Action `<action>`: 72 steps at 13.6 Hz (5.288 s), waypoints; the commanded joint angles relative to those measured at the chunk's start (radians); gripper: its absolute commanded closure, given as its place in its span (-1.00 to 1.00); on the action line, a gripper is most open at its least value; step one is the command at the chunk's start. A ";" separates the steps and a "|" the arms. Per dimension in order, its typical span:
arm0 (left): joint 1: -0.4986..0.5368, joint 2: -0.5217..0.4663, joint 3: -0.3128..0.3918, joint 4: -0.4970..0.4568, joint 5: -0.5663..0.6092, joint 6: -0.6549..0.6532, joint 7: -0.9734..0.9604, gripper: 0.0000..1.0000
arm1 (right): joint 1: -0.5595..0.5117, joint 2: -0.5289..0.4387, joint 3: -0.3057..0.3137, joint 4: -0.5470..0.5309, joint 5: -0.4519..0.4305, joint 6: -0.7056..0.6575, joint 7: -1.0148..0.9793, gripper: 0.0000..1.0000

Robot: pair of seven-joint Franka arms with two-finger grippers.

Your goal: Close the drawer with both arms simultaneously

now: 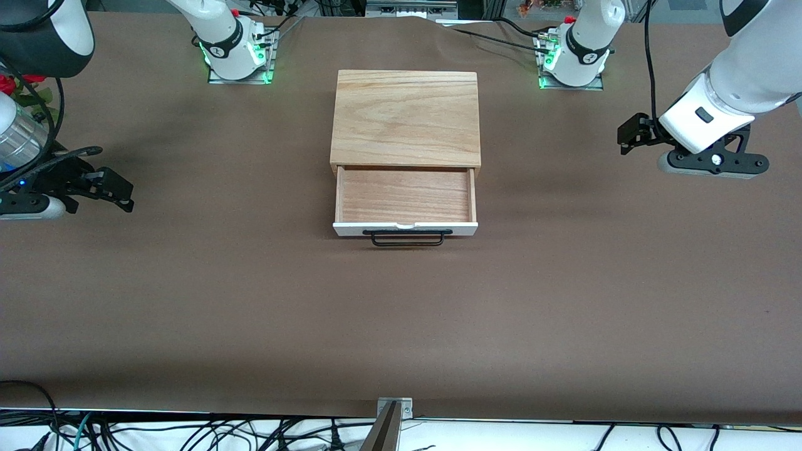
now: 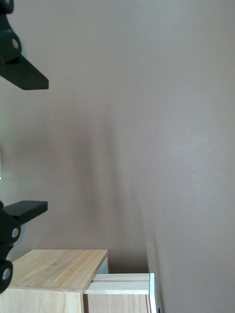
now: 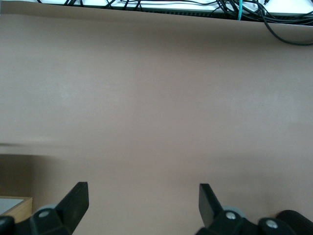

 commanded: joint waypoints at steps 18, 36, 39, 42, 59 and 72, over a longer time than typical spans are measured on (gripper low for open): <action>0.001 -0.003 -0.029 0.008 -0.008 -0.021 0.001 -1.00 | 0.000 0.006 0.000 0.019 -0.002 -0.017 0.010 -1.00; -0.024 0.076 -0.076 0.063 -0.055 -0.016 0.004 -1.00 | 0.019 0.048 0.003 0.010 -0.004 -0.018 0.005 -1.00; -0.051 0.141 -0.081 0.072 -0.128 -0.001 0.001 -1.00 | 0.044 0.106 0.001 0.005 -0.002 -0.020 0.003 -1.00; -0.079 0.234 -0.081 0.094 -0.206 0.106 0.001 -1.00 | 0.061 0.149 0.032 0.006 0.031 -0.006 0.005 -1.00; -0.136 0.678 -0.081 0.129 -0.872 0.657 0.270 -1.00 | 0.144 0.491 0.179 0.092 0.441 0.255 -0.012 -1.00; -0.134 0.678 -0.081 0.114 -0.860 0.458 0.267 -1.00 | 0.188 0.532 0.219 0.092 0.453 0.255 0.003 -1.00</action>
